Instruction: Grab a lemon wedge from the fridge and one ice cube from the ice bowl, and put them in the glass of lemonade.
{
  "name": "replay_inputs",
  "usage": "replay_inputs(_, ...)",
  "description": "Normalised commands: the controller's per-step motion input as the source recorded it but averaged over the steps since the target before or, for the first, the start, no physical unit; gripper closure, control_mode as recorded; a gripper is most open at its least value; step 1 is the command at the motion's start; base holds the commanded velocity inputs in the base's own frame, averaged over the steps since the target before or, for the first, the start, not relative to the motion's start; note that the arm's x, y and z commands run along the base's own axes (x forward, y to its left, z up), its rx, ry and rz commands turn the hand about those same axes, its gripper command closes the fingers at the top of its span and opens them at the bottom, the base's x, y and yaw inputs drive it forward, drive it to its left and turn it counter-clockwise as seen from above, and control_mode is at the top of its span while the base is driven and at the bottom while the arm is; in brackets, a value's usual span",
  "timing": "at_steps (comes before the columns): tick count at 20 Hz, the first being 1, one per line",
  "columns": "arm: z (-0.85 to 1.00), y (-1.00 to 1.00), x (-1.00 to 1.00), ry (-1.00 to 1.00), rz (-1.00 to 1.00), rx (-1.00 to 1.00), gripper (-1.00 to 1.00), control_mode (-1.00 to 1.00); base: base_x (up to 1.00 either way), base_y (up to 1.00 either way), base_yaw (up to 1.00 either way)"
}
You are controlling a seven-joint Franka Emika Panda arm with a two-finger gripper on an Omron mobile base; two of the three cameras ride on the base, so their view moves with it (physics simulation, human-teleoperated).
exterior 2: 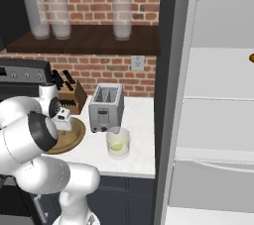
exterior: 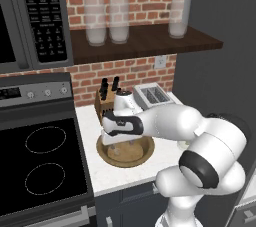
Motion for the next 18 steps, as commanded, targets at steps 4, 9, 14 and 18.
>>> replay_inputs(4, -0.09, 0.00, -0.01, 0.00, 0.00, 0.00, -1.00, -1.00, 0.00, 0.00, 0.00)
replay_inputs(9, -0.10, 0.00, 0.00, -0.02, 0.00, 0.00, -1.00, -1.00, 0.00, 0.00, 0.00)
replay_inputs(14, -0.23, 0.08, 0.00, -0.01, 0.00, 0.00, -1.00, -1.00, 0.00, 0.00, 0.00)
replay_inputs(18, -0.16, 0.02, 0.00, 0.00, 0.00, 0.00, -1.00, -1.00, 0.00, 0.00, 0.00)
